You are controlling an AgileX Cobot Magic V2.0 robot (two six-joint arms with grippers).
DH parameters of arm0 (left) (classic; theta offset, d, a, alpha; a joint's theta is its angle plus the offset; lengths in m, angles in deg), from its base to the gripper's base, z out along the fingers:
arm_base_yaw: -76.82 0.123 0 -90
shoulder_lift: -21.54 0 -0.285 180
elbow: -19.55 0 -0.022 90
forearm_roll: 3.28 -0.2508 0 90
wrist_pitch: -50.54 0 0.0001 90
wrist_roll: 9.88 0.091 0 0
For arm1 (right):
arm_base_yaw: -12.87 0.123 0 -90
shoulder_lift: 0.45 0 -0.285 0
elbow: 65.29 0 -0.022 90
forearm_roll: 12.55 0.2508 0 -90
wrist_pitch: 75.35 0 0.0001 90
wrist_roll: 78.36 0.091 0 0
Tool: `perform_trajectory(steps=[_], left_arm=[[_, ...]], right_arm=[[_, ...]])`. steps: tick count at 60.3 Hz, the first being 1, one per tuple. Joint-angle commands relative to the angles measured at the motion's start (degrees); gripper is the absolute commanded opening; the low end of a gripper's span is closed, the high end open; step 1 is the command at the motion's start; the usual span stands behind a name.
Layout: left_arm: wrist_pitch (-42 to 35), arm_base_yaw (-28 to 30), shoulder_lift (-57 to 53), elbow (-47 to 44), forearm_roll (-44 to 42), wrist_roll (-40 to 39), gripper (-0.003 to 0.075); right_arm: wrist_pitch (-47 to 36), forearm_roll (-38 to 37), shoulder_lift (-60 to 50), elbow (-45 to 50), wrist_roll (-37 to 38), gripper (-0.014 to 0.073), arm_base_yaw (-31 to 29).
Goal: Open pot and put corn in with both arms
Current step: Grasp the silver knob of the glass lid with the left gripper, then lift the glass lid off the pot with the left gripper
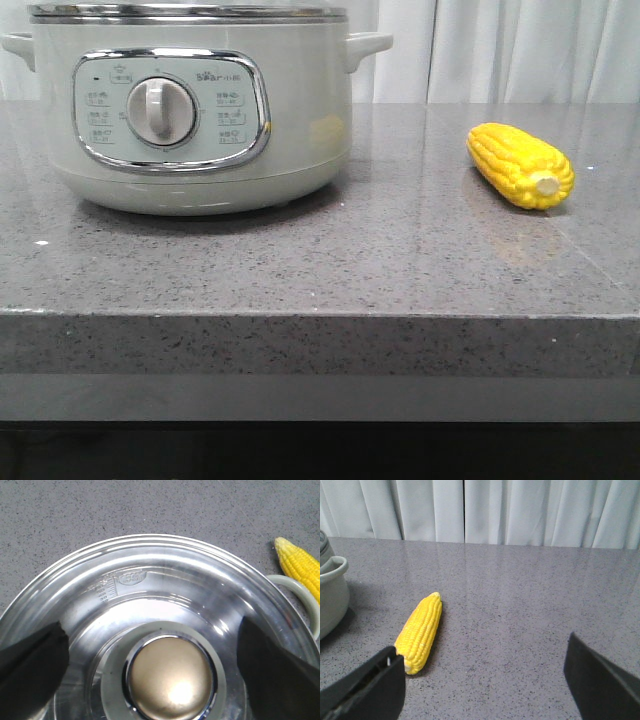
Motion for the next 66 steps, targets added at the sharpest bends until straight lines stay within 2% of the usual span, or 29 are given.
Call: perform_trajectory(steps=[1, 13, 23, 41, 50, 66], left_arm=[[-3.46, -0.55, -2.51, 2.01, 0.82, -0.63, 0.0580], [-3.46, -0.55, -2.51, 2.01, 0.82, -0.63, 0.0395], [-3.46, -0.55, -2.51, 2.01, 0.82, -0.63, 0.0304], [-3.46, -0.55, -2.51, 2.24, 0.82, -0.63, 0.0237], [-2.04, -0.55, -2.63, 5.30, 0.82, -0.63, 0.0211], [-1.08, -0.55, -4.41, 10.44, 0.94, -0.63, 0.0207]], right_arm=[[-4.76, -0.55, 1.01, -2.15, -0.45, 0.0653, -0.24], [-4.76, -0.55, 1.01, -2.15, -0.45, 0.0653, -0.24], [-4.76, -0.55, 1.01, -2.15, -0.45, 0.0653, -0.24], [-4.76, -0.55, 1.01, -2.15, -0.45, 0.0653, -0.24], [-4.76, -0.55, 1.01, -2.15, -0.45, 0.0653, -0.24], [-4.76, -0.55, 1.01, -2.15, -0.45, 0.0653, -0.24]])
